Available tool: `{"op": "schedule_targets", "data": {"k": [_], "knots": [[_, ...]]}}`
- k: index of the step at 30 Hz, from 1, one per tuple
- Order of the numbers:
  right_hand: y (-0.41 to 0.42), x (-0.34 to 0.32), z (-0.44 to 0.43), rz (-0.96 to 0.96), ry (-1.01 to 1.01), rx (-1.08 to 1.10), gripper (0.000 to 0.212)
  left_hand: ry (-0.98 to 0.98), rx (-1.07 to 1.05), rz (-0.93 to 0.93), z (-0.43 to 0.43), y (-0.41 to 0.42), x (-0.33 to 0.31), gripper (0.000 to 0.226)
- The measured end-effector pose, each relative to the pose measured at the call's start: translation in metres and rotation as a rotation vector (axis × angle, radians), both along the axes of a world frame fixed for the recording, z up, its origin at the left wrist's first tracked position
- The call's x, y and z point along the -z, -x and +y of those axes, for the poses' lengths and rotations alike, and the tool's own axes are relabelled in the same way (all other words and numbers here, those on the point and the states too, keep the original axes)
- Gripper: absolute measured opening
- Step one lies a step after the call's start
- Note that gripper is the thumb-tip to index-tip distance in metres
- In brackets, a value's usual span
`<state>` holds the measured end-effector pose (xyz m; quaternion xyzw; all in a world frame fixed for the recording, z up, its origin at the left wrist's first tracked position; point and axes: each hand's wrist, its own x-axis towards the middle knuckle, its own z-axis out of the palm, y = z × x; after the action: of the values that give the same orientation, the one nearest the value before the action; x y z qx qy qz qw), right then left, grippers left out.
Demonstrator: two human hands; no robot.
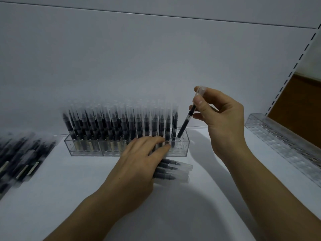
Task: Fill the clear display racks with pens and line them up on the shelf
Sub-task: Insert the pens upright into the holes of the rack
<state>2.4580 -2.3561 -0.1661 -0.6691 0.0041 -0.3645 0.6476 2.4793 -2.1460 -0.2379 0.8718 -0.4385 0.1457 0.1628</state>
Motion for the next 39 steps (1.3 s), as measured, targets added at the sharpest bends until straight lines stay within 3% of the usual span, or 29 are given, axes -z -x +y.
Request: {"op": "schedule_targets", "data": {"k": [7, 17, 22, 27, 31, 39], "knots": [[-0.001, 0.003, 0.003, -0.054, 0.079, 0.021, 0.025, 0.008, 0.014, -0.023, -0.001, -0.003, 0.003, 0.090], [-0.005, 0.010, 0.002, -0.071, 0.178, 0.024, 0.020, -0.012, -0.008, -0.046, -0.001, -0.003, 0.001, 0.081], [-0.006, 0.017, 0.005, -0.023, 0.317, -0.012, 0.036, -0.002, -0.013, -0.035, -0.002, -0.002, -0.001, 0.071], [-0.006, 0.024, 0.009, -0.029, 0.587, 0.040, 0.046, 0.039, -0.018, -0.018, -0.003, 0.002, -0.004, 0.052], [-0.007, 0.028, 0.010, -0.018, 0.647, 0.053, 0.039, 0.074, -0.014, -0.008, -0.003, 0.004, -0.006, 0.031], [-0.007, 0.028, 0.010, -0.067, 0.669, 0.098, 0.020, 0.141, -0.014, 0.060, 0.001, 0.000, -0.008, 0.038]]}}
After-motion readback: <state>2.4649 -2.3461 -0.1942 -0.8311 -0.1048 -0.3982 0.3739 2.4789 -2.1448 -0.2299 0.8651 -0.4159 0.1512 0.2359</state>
